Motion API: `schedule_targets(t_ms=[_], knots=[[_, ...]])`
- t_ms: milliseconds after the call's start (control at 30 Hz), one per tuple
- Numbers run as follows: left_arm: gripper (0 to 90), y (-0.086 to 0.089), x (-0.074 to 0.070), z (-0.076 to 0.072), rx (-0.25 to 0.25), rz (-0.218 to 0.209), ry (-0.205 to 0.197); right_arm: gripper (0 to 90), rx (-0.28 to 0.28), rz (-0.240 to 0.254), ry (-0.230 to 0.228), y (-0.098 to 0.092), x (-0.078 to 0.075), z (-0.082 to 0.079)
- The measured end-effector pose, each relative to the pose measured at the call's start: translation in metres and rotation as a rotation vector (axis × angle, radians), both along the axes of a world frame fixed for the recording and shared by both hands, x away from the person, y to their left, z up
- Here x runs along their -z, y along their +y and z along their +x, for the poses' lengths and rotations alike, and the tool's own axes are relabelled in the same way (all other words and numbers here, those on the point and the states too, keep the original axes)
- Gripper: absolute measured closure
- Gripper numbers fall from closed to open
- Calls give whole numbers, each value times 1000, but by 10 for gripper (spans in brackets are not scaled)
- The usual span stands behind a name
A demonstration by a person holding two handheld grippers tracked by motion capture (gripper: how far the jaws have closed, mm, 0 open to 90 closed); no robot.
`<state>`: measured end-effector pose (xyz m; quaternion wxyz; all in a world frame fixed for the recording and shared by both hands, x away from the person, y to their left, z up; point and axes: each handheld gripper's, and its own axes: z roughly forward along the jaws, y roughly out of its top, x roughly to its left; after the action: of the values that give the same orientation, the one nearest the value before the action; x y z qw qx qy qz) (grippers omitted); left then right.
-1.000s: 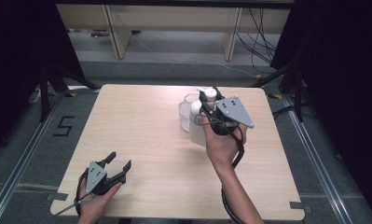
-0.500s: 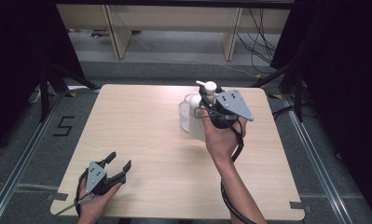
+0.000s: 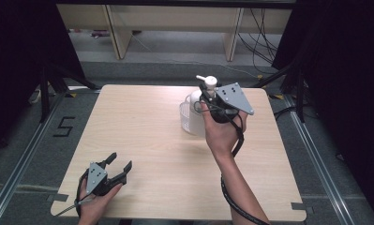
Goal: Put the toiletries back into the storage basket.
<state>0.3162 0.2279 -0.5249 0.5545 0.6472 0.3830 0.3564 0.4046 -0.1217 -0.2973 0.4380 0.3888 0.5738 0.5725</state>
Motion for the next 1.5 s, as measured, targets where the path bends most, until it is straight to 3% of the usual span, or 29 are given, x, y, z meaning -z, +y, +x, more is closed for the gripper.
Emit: schedule_targets(t_ms=[433,800,900,1033,1500], knots=[[319,0,0,0,-1,0,0,599,6,-4,0,0,-5,5],[318,0,0,0,-1,-1,0,599,9,22,7,0,-9,10],[318,0,0,0,-2,-3,1,599,9,1,-2,-1,-10,12],[319,0,0,0,-1,-3,1,599,10,16,4,0,-11,14],[319,0,0,0,-1,-3,1,599,19,-4,-9,-1,-15,21]])
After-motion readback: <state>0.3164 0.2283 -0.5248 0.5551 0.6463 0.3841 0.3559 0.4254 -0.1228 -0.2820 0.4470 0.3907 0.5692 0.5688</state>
